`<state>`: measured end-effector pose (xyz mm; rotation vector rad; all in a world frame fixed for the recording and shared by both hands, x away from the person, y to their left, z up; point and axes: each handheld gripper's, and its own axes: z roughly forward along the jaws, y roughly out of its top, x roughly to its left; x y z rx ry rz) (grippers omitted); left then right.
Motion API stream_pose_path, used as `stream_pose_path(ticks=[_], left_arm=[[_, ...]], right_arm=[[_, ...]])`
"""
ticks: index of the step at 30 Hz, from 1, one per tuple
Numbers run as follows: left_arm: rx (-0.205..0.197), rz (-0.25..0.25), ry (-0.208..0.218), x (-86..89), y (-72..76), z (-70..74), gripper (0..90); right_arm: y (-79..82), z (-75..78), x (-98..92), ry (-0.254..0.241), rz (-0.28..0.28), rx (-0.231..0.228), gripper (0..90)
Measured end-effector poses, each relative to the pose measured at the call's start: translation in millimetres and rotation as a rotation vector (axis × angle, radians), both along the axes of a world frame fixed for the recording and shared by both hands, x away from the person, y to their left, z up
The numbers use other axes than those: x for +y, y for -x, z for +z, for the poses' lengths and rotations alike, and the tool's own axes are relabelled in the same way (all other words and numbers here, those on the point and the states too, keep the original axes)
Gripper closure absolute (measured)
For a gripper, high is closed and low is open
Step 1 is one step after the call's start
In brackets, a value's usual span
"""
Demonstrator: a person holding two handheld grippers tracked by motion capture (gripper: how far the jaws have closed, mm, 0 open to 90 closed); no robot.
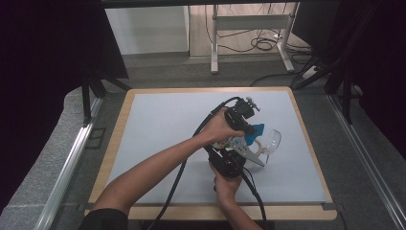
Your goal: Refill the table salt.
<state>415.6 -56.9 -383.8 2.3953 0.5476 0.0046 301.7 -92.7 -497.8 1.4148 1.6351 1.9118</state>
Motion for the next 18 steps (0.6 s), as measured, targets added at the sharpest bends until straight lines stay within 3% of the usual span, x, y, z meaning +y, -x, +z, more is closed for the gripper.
stream_pose_path(ticks=[18], left_arm=[[-0.001, -0.006, 0.000, -1.4, -0.6, -0.6, 89.2]], right_arm=[[-0.8, -0.1, -0.5, 0.005, -0.005, -0.004, 62.6]])
